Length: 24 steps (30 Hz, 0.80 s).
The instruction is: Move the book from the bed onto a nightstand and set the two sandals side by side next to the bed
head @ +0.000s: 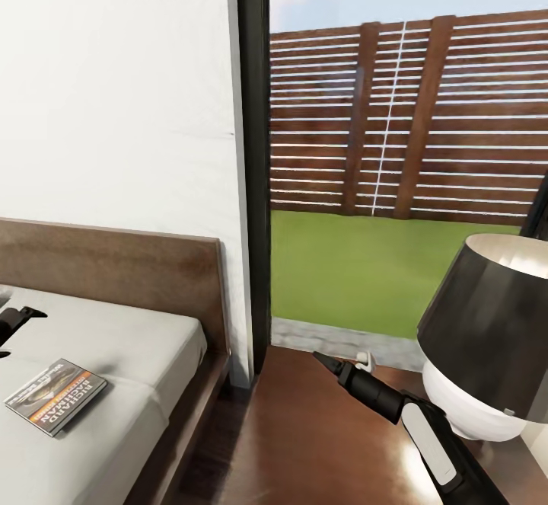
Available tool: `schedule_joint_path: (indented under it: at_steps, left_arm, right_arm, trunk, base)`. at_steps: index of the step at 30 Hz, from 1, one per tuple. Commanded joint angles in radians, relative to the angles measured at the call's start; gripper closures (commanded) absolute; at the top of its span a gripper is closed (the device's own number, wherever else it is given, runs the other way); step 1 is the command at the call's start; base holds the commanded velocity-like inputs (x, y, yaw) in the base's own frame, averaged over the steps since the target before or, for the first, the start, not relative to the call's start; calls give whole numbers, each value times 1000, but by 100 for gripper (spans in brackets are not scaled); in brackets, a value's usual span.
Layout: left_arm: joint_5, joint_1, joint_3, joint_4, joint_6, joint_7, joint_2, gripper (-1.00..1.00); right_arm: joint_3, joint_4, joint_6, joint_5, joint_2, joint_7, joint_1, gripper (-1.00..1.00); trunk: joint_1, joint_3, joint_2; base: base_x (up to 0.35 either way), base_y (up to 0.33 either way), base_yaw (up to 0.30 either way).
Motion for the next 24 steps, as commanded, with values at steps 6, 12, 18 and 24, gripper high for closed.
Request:
schedule_joint_path:
  at_steps: [6,12,18,24]
  left_arm:
    - [-127,-1,-2,136,-75,-229,0,-100]
    - [-262,-1,-5,258,-143,-451,-5,-100]
    - [-313,-1,-6,303,-182,-551,-34,-100]
    - [-329,-1,-8,317,-225,-585,-51,-100]
  right_arm:
    - [3,-2,6,-8,0,34,-1,-100]
    - [22,-2,3,-1,0,71,-1,-100]
    - [65,-2,1,1,0,80,-1,-100]
    - [89,-3,0,2,0,83,-1,-100]
  trunk:
    - [0,-1,0]
    - [0,-1,0]
    - [0,-1,0]
    - [0,-1,0]
  base:
    - [0,0,0]
    - [0,0,0]
    - [0,0,0]
    - [0,0,0]
